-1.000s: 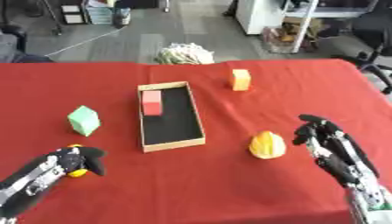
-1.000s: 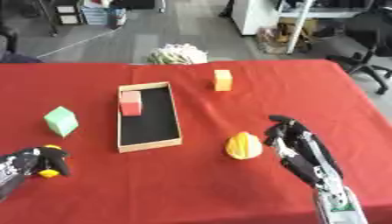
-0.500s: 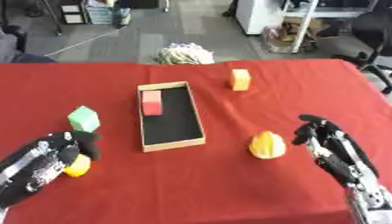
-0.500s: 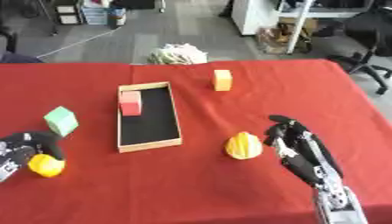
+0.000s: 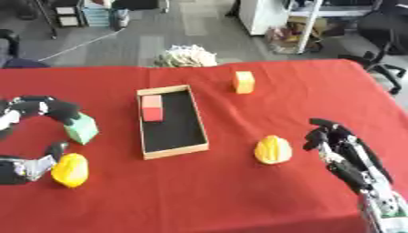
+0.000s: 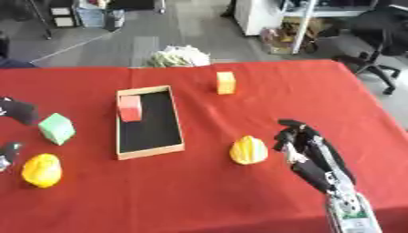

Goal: Pick up objects on the table and place them in the box.

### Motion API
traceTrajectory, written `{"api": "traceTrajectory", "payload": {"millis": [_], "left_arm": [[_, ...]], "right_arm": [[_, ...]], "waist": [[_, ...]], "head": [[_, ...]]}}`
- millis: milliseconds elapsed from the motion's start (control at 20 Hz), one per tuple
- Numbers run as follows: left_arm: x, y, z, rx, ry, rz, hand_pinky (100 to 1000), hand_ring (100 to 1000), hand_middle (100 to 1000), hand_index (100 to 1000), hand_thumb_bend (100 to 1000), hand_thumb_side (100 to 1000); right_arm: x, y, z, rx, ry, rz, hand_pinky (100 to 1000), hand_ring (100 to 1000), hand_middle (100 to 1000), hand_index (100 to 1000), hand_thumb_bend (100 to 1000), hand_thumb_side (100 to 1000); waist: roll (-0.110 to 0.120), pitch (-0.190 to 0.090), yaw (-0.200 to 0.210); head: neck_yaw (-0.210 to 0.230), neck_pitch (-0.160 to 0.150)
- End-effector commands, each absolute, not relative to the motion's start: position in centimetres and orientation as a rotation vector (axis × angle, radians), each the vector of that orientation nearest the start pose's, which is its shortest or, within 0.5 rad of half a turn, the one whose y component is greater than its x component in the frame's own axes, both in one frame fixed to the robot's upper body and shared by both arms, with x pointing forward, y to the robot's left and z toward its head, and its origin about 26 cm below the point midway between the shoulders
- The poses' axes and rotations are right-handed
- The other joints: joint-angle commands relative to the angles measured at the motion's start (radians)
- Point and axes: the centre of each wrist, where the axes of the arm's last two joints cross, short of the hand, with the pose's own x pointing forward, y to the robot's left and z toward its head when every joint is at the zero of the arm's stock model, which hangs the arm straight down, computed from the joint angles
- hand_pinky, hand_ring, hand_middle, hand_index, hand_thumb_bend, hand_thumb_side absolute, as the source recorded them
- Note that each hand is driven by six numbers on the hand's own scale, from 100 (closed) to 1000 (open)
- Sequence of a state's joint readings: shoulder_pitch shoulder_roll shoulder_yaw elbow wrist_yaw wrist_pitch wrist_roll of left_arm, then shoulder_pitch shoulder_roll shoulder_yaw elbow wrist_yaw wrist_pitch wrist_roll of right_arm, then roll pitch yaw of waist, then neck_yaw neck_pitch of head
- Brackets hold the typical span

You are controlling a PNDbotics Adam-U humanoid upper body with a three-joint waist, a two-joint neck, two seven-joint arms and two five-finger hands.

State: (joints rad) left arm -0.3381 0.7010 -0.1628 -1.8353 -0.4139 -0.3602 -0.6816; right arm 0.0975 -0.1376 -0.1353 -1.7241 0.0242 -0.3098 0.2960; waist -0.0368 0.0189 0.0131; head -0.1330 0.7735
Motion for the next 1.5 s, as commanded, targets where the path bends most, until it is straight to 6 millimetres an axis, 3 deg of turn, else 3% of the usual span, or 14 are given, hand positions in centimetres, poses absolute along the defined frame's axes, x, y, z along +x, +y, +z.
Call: {"api": "traceTrajectory", "payload": {"millis": [50,100,200,500,650,900,1150,1400,1500], "left_arm": [[33.0,30.1,20.5,0.591,-1.483,-2.093,793,752,782,919,100,352],[33.3,30.0,20.2,0.630,-1.448,-2.129,801,764,794,923,159,403],[34.0,30.0,19.3,0.685,-1.400,-2.170,805,771,805,928,189,497],[35.4,31.1,15.8,0.734,-1.298,-2.192,807,777,815,933,247,603],[35.8,31.7,14.7,0.755,-1.262,-2.187,805,776,816,934,259,598],[36.4,32.4,13.1,0.814,-1.268,-2.124,801,772,813,933,264,509],[36.7,32.6,11.0,0.831,-1.244,-2.113,799,772,813,933,268,567],[36.8,32.9,9.7,0.819,-1.196,-2.144,792,766,805,925,291,564],[36.8,33.0,9.6,0.820,-1.197,-2.143,772,742,779,905,294,469]], "right_arm": [[24.9,-31.9,2.4,-0.087,-1.911,0.389,589,547,561,819,100,404],[24.9,-31.9,2.4,-0.086,-1.911,0.391,589,547,561,819,100,404],[24.9,-31.9,2.4,-0.085,-1.911,0.392,589,547,561,819,100,404],[24.9,-31.9,2.4,-0.085,-1.914,0.392,589,547,561,820,100,404],[24.9,-31.9,2.4,-0.084,-1.913,0.391,589,547,561,820,100,405],[24.8,-31.9,2.4,-0.088,-1.911,0.388,589,547,561,820,100,403],[24.8,-31.9,2.3,-0.088,-1.910,0.385,589,547,561,819,100,403],[24.8,-31.9,2.2,-0.088,-1.908,0.383,588,547,561,819,100,403],[24.8,-31.9,2.2,-0.088,-1.908,0.382,589,547,561,819,100,403]], "waist": [[0.016,-0.007,-0.004],[0.016,-0.007,-0.006],[0.016,-0.007,-0.009],[0.016,-0.005,-0.015],[0.017,-0.004,-0.016],[0.016,-0.005,-0.016],[0.014,-0.004,-0.018],[0.013,-0.004,-0.019],[0.013,-0.004,-0.018]], "head": [[0.004,-0.003],[0.004,-0.003],[0.004,-0.003],[0.005,-0.003],[0.004,-0.003],[0.003,-0.003],[0.005,-0.003],[0.006,-0.003],[0.005,-0.003]]}}
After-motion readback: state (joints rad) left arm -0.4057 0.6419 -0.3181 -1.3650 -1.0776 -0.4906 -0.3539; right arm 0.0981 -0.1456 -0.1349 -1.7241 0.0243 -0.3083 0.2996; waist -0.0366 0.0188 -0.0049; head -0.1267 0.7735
